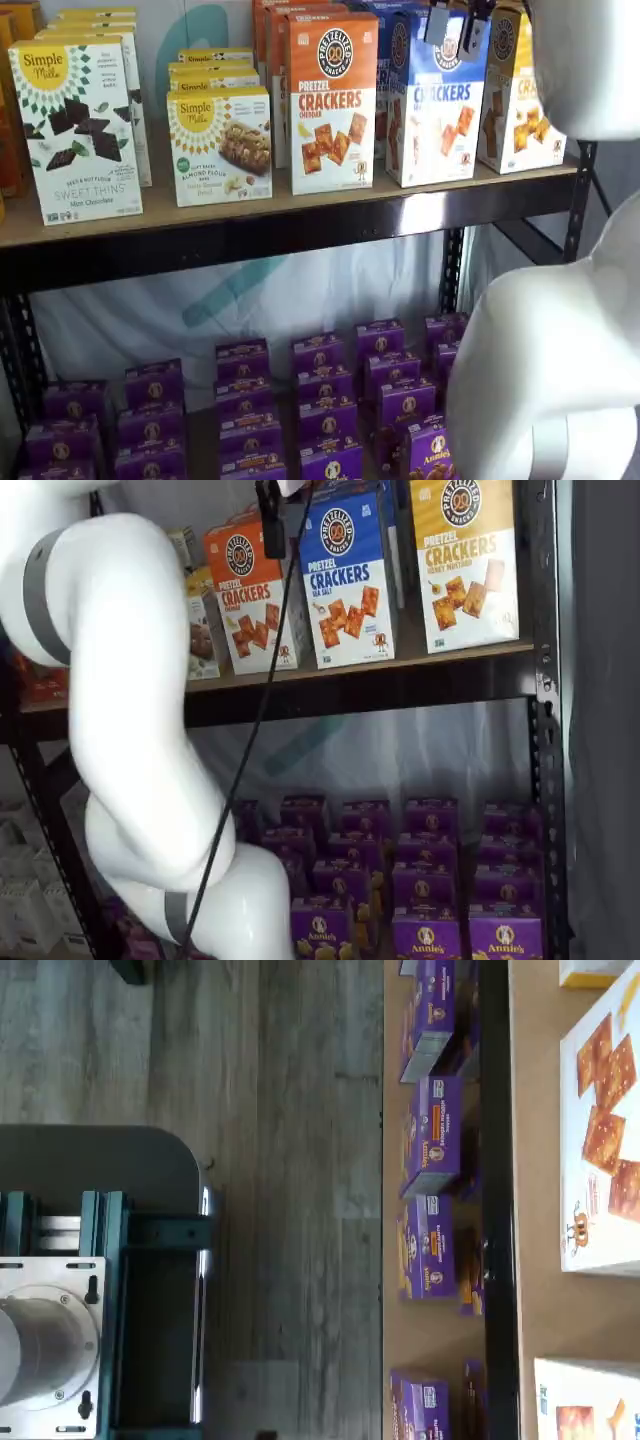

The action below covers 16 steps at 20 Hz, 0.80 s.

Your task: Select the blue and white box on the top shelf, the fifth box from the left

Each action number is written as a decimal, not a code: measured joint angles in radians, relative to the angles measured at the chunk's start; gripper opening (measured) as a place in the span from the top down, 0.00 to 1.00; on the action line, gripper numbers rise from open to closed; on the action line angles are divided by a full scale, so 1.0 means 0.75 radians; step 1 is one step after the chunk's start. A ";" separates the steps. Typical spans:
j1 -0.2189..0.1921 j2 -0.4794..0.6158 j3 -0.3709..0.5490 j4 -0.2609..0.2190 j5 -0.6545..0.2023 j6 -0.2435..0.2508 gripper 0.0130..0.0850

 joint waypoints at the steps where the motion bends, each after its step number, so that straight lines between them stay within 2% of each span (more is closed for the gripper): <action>1: 0.015 0.009 -0.012 -0.028 0.017 0.003 0.00; 2: 0.057 0.025 -0.033 -0.099 0.057 0.012 0.00; 3: 0.078 0.027 -0.033 -0.133 0.076 0.017 0.00; 5: 0.086 0.012 -0.012 -0.145 0.078 0.023 0.00; 8: 0.080 -0.005 0.004 -0.126 0.079 0.026 0.00; 11: 0.064 -0.010 0.001 -0.083 0.092 0.030 0.00; 16: -0.015 -0.013 -0.020 0.089 0.105 0.035 0.00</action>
